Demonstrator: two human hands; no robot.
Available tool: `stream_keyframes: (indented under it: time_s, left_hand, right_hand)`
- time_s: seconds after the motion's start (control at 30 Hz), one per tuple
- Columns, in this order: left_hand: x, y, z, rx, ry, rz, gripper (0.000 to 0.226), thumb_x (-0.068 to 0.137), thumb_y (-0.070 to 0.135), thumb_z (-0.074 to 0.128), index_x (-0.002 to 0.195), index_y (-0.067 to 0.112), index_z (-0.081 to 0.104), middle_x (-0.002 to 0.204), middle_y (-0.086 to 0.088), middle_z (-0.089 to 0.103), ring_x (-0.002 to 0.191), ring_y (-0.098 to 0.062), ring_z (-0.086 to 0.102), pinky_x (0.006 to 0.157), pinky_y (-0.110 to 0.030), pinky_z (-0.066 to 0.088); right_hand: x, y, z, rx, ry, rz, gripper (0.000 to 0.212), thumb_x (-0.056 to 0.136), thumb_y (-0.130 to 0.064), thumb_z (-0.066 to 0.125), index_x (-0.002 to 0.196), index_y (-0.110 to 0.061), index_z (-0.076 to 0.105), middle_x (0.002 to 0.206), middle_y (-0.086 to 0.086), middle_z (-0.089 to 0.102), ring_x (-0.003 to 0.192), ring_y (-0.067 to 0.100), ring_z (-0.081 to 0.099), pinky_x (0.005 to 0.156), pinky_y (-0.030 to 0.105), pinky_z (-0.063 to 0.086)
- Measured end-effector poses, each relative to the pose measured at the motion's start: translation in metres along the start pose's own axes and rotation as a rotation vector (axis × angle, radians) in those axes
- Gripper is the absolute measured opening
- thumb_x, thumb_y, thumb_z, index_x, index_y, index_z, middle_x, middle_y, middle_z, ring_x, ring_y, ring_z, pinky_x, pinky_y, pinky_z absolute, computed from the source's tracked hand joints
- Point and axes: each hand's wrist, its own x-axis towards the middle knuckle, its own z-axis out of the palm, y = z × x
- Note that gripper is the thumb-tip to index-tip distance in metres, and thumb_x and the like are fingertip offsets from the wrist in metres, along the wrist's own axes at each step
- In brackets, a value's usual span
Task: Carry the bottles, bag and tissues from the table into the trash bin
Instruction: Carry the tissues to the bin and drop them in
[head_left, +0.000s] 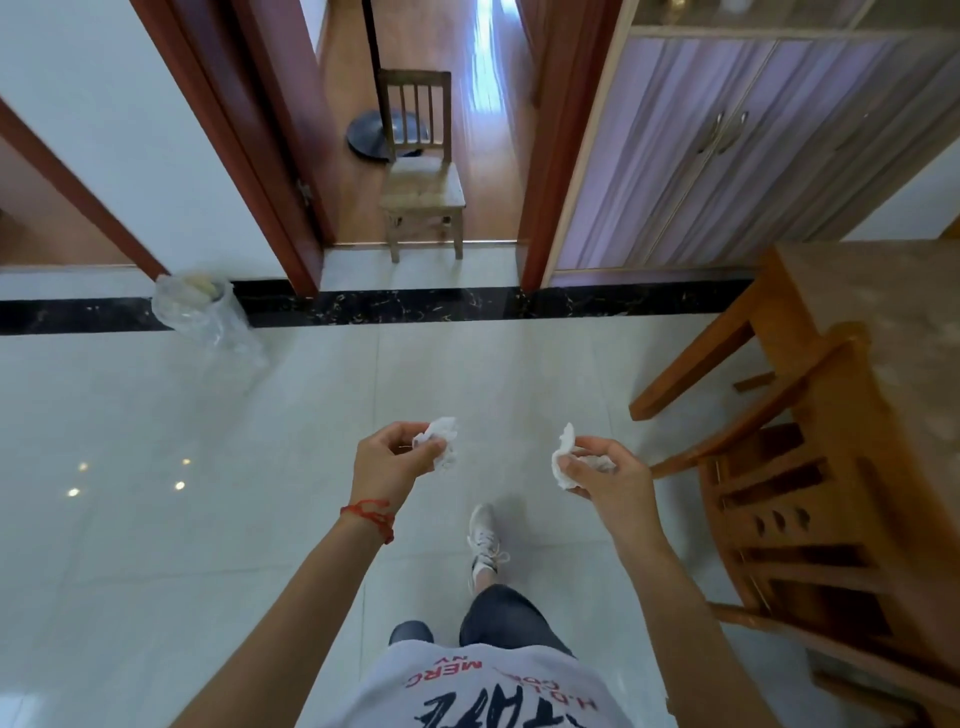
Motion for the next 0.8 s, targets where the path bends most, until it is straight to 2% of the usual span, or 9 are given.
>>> stream_keyframes:
  time_s: [0.23, 0.43, 0.8]
  left_hand:
    - [0.115, 0.051, 0.039, 0.022, -0.004, 0.008, 0.014, 0.077, 0.0, 0.068, 0.091, 0.003, 0.067, 0.08, -0.01, 0.065, 0.07, -0.018, 0.06, 0.058, -0.013, 0.054]
    - [0.203, 0.092, 0.063, 0.041, -0.016, -0.002, 0.016, 0.077, 0.002, 0.068, 0.093, 0.002, 0.066, 0.079, -0.008, 0.065, 0.069, -0.015, 0.06, 0.057, -0.011, 0.052]
    - [0.398, 0.181, 0.1, 0.033, -0.14, 0.006, 0.014, 0.076, -0.004, 0.067, 0.088, 0.003, 0.066, 0.075, -0.007, 0.063, 0.067, -0.015, 0.059, 0.053, -0.01, 0.05]
  right_hand:
    - [0.124, -0.062, 0.015, -0.056, -0.006, -0.055, 0.024, 0.077, -0.002, 0.071, 0.099, -0.007, 0.063, 0.08, -0.004, 0.062, 0.07, 0.01, 0.06, 0.053, 0.011, 0.052]
    - [0.212, -0.108, 0.036, -0.038, -0.02, -0.027, 0.022, 0.076, -0.003, 0.072, 0.096, -0.01, 0.064, 0.082, 0.0, 0.063, 0.073, 0.013, 0.062, 0.055, 0.015, 0.054]
    - [0.365, -0.185, 0.086, -0.02, 0.077, -0.006, 0.022, 0.078, -0.007, 0.071, 0.098, -0.012, 0.063, 0.089, -0.002, 0.061, 0.08, 0.015, 0.061, 0.057, 0.014, 0.055]
